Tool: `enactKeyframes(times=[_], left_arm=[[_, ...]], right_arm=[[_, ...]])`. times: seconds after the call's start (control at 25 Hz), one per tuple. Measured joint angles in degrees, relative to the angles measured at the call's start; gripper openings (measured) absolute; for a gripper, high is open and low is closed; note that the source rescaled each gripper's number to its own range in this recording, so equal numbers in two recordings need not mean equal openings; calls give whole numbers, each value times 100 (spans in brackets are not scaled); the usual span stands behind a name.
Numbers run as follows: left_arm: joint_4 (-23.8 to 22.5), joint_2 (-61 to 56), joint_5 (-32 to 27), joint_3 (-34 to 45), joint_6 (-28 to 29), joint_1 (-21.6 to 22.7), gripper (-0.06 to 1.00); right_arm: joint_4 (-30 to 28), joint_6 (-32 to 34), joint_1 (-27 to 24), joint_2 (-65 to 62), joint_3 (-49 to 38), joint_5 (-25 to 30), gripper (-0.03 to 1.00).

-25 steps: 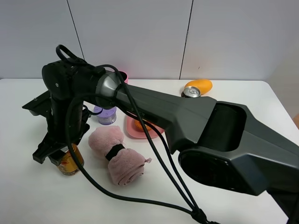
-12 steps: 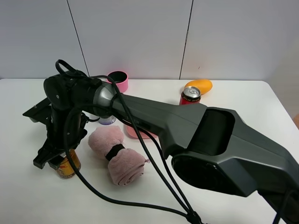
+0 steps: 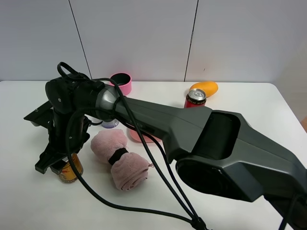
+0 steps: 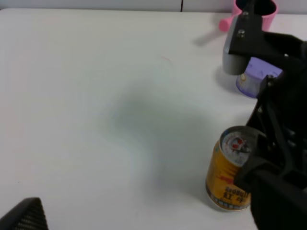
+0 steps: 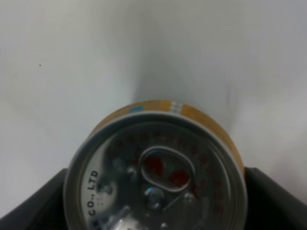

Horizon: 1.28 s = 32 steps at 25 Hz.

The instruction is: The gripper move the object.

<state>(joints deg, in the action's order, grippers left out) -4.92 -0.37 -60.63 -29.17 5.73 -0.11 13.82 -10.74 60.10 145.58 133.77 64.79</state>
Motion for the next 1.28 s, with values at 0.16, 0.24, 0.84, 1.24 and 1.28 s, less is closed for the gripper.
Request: enactKeyframes(times=[0.16, 0.24, 0.84, 1.24, 1.28], left_arm=[[0, 0, 0, 0, 0, 0, 100], [0, 0, 0, 0, 0, 0, 100], [0, 0, 0, 0, 0, 0, 100], [0, 0, 0, 0, -6, 0, 100], [0, 0, 0, 0, -6, 0, 100]], right_arm=[[15, 0, 0, 0, 0, -7, 14], [27, 0, 0, -6, 25, -11, 38], [-1291, 439, -5, -2104, 30, 110, 81], [-4252, 1621, -1196, -4211, 7, 480, 81], [-4308, 1662, -1364, -4393, -38, 495, 81]])
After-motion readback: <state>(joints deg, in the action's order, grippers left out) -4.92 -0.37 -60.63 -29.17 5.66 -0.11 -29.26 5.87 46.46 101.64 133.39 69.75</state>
